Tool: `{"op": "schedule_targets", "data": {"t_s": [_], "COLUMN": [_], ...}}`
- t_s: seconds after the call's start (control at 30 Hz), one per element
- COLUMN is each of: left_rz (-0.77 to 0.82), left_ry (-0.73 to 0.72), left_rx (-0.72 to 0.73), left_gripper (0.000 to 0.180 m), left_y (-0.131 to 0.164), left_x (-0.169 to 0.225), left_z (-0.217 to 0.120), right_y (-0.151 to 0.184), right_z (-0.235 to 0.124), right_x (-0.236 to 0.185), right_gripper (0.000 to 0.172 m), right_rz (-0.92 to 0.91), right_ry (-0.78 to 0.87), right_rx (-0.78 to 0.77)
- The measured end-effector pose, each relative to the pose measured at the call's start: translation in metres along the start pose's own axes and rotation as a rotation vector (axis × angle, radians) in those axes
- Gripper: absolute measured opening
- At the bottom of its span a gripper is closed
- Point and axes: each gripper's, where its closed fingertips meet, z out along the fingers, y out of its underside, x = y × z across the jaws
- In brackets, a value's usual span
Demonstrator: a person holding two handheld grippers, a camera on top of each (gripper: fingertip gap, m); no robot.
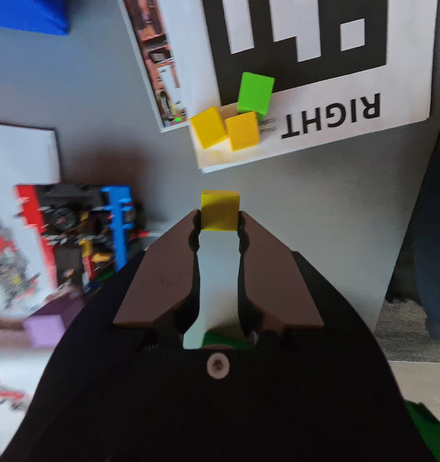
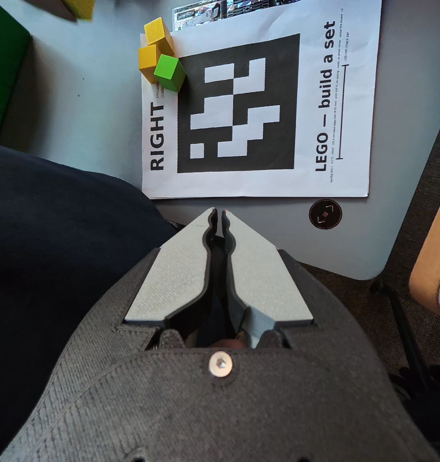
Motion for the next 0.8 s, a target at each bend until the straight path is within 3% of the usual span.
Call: {"op": "schedule_targets", "data": {"t_s": [0.27,0.5,0.8], "left_rz": [-0.171,-0.176,-0.188], "left_ry": [-0.21,-0.195,-0.17], "left_rx": [0.035,-0.034,-0.054], "left_gripper": [0.027,0.027,0.027], "left_y": [0.04,0.067,0.079], "left_x": [-0.114,-0.129,-0.13], "left_z": [-0.087,-0.076,-0.062], "right_y": [-0.001,-0.003,0.004], "right_z": [0.007,0.004,0.0], "right_x": [-0.009,-0.009,-0.008], "right_gripper": [0.001,0.001,0.001], "right_rz": [-0.016,-0.015,0.0], "right_ry": [-0.019,-0.007,0.007], "right_rx": [-0.007,-0.002,-0.008]}}
